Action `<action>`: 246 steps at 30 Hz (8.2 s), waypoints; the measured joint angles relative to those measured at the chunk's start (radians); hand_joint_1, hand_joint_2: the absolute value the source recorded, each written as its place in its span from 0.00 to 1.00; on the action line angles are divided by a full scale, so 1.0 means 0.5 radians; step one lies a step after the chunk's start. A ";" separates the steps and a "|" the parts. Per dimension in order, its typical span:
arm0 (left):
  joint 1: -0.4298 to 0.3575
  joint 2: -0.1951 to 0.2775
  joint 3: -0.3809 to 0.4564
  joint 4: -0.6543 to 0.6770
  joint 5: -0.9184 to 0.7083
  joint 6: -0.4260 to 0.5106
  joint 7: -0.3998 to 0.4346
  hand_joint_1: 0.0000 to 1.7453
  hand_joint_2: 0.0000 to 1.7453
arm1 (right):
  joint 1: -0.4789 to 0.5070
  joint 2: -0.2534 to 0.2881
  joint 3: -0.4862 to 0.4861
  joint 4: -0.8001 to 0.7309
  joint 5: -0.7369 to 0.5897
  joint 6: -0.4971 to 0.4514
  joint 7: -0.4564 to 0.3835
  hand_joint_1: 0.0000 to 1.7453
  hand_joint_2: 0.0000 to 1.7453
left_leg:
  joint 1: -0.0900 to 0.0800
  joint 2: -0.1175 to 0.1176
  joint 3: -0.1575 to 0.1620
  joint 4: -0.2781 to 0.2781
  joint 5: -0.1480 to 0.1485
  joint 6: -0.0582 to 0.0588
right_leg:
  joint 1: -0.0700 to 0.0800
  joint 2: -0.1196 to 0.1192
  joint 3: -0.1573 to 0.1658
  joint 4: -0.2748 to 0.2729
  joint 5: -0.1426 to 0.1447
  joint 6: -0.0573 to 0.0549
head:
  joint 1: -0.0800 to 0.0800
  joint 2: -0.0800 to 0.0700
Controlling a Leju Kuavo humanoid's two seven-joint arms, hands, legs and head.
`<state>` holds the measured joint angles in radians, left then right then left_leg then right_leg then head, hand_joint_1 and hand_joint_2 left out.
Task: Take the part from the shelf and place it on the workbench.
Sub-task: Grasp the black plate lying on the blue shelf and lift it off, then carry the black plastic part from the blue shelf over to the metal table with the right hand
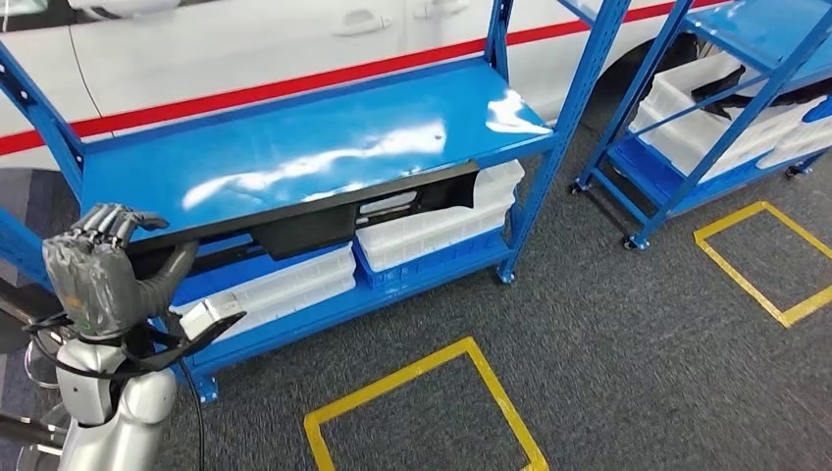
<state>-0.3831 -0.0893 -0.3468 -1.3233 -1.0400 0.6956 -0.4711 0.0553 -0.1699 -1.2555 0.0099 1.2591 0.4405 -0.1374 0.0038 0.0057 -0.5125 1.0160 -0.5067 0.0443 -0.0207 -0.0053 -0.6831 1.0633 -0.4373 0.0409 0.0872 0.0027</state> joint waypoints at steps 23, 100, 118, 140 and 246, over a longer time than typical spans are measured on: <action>0.052 0.087 0.079 -0.042 -0.003 0.000 0.031 1.00 1.00 | 0.017 0.023 -0.026 0.001 -0.075 -0.028 0.000 0.00 0.00 | -0.003 -0.002 -0.141 0.365 -0.010 -0.089 | 0.020 -0.011 0.092 -0.114 0.060 -0.113 | -0.001 0.000; 0.183 0.173 0.472 -0.220 0.002 0.001 -0.209 1.00 1.00 | 0.068 0.069 -0.046 0.001 -0.301 -0.094 0.001 0.00 0.00 | -0.020 -0.179 -0.143 0.011 0.126 -0.006 | 0.003 0.108 0.186 0.089 -0.146 -0.072 | -0.001 0.000; 0.086 0.199 0.446 -0.231 0.012 0.001 -0.107 1.00 1.00 | 0.051 0.062 -0.037 -0.001 -0.291 -0.066 -0.004 0.00 0.00 | 0.006 0.133 -0.138 0.038 0.086 -0.100 | 0.005 -0.193 0.280 -0.090 -0.116 -0.058 | 0.001 0.000; -0.003 0.229 0.333 -0.184 0.054 0.000 -0.063 1.00 1.00 | 0.037 0.042 -0.003 -0.003 -0.287 -0.046 0.001 0.00 0.00 | 0.003 -0.049 -0.361 0.396 -0.061 -0.104 | 0.001 0.002 0.243 -0.106 -0.077 -0.123 | -0.001 0.000; 0.748 0.438 0.788 -0.873 -0.144 0.002 0.039 1.00 1.00 | -0.214 0.664 0.129 -0.264 -0.144 -0.556 -0.037 0.00 0.00 | -0.015 0.019 -0.125 -0.021 0.135 -0.014 | 0.030 -0.066 0.209 0.133 -0.281 -0.089 | -0.002 0.000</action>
<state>-0.0093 0.1295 0.0470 -1.7596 -1.1120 0.6967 -0.4519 -0.0516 0.1621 -1.1910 -0.1220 1.1873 0.1627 -0.1561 -0.0038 0.0153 -0.5749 1.0056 -0.4394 0.0374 -0.0059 -0.0382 -0.5788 1.1298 -0.5780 -0.0035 0.0862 0.0027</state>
